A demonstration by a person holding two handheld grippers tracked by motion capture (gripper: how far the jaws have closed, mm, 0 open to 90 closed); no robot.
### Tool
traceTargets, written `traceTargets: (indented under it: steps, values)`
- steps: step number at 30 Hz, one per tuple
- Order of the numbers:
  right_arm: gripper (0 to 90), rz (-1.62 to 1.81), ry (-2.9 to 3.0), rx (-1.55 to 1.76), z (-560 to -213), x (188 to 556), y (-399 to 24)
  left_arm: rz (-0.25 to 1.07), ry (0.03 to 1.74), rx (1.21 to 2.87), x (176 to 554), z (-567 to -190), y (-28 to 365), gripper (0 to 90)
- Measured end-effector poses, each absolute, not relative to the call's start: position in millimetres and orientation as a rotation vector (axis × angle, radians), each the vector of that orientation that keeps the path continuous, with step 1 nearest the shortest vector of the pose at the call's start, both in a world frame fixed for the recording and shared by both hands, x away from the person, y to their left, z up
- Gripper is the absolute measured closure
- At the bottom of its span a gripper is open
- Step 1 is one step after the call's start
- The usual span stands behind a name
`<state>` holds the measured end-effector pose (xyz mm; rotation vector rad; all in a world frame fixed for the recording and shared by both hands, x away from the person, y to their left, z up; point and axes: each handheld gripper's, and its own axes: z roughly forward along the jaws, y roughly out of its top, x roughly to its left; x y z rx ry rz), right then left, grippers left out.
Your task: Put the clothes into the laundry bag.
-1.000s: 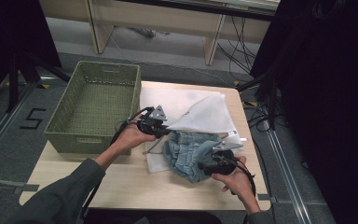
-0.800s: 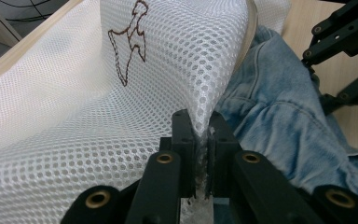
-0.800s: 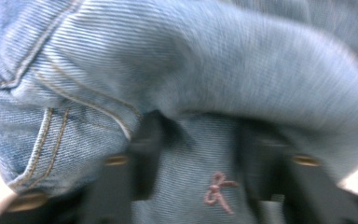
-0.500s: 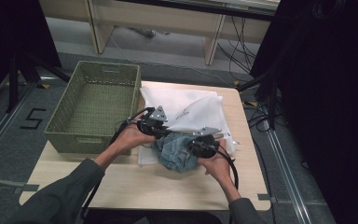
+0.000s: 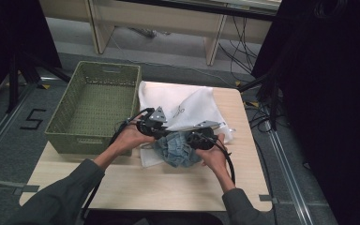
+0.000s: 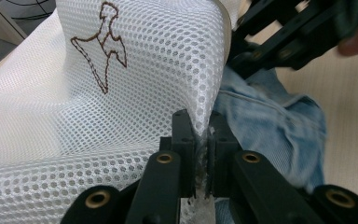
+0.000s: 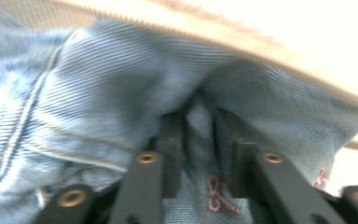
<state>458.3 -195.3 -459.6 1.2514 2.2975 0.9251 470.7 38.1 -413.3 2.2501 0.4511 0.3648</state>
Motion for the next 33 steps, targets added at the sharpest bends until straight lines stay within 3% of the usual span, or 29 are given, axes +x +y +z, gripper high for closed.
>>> traceTargets:
  steps: [4,9,13,19,21,24,25,33]
  values:
    - [49.8,0.999,2.27,1.237,-440,437,-212,0.356,0.466,2.234,473,-413,41,83.0]
    - [42.8,1.11,2.297,1.188,-423,405,-221,0.349,0.485,2.228,473,-414,40,82.9]
    - [40.4,1.07,2.417,1.119,-439,382,-209,0.358,0.479,2.235,473,-414,39,82.8]
    - [36.9,0.927,2.492,1.042,-475,383,-168,0.343,0.486,2.232,473,-416,38,82.5]
    - [45.0,0.804,2.499,0.94,-482,394,-160,0.338,0.494,2.235,473,-418,36,82.5]
    - [66.7,0.797,2.463,0.959,-483,405,-154,0.366,0.479,2.256,473,-419,36,81.9]
    - [70.2,0.811,2.451,0.97,-480,407,-155,0.362,0.485,2.253,474,-420,36,81.8]
    - [75.9,0.921,2.346,1.077,-466,422,-167,0.358,0.458,2.266,468,-420,30,82.8]
